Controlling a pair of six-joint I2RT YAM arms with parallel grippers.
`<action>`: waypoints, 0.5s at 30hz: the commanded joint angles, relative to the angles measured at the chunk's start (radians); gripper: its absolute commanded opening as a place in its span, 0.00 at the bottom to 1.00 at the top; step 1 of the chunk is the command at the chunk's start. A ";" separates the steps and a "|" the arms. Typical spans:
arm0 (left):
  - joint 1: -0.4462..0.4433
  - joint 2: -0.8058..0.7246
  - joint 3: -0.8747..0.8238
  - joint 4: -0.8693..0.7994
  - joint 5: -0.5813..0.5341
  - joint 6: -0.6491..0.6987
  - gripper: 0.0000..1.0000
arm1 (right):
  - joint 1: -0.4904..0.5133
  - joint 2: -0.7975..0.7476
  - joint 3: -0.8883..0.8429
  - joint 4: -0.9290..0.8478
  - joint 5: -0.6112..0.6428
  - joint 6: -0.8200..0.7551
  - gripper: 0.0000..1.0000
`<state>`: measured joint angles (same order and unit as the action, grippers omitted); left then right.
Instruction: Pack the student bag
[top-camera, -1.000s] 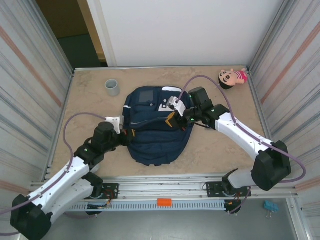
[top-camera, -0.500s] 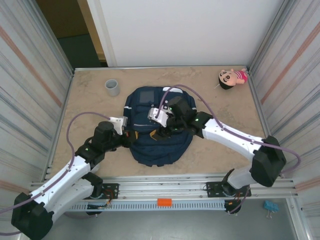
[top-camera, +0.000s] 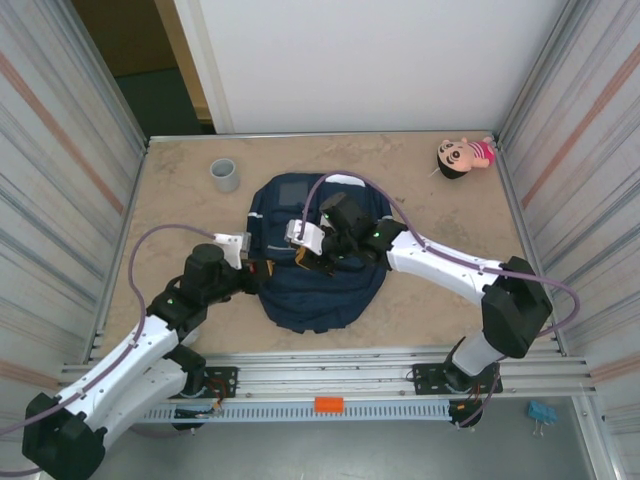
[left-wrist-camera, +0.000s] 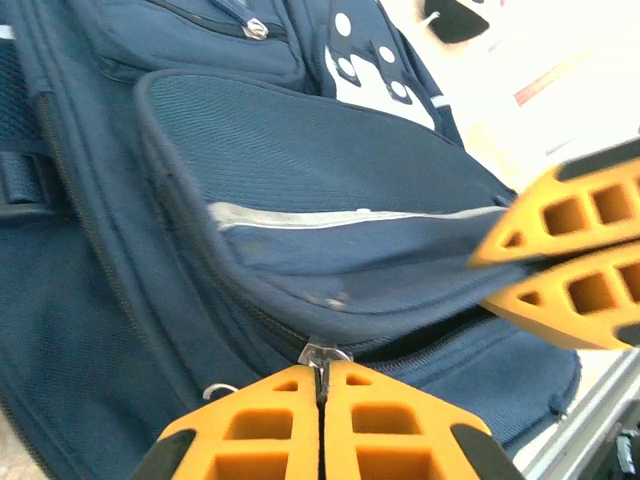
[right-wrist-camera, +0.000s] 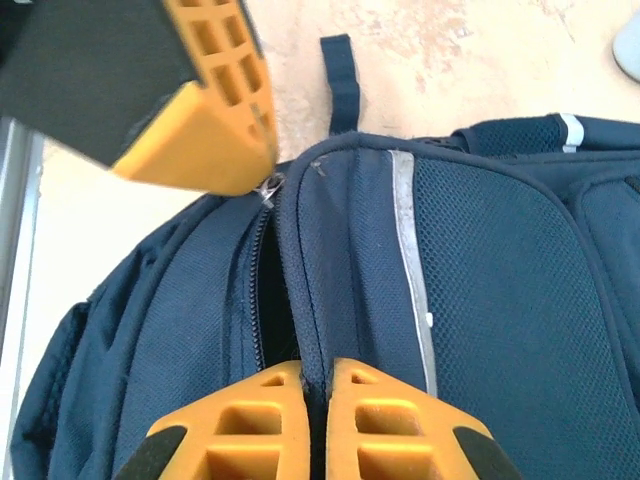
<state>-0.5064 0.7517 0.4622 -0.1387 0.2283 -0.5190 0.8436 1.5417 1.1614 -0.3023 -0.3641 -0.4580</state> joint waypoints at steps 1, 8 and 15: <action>0.061 -0.007 -0.016 -0.018 -0.054 0.007 0.00 | -0.025 -0.099 0.014 -0.050 -0.108 -0.053 0.00; 0.177 0.076 -0.021 0.082 -0.024 0.043 0.00 | -0.095 -0.152 0.006 -0.091 -0.286 -0.091 0.00; 0.189 0.141 0.061 0.056 0.017 0.031 0.28 | -0.131 -0.100 -0.002 -0.029 -0.262 -0.042 0.00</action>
<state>-0.3462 0.9028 0.4919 -0.0208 0.3229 -0.4931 0.7311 1.4548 1.1591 -0.3431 -0.5552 -0.5133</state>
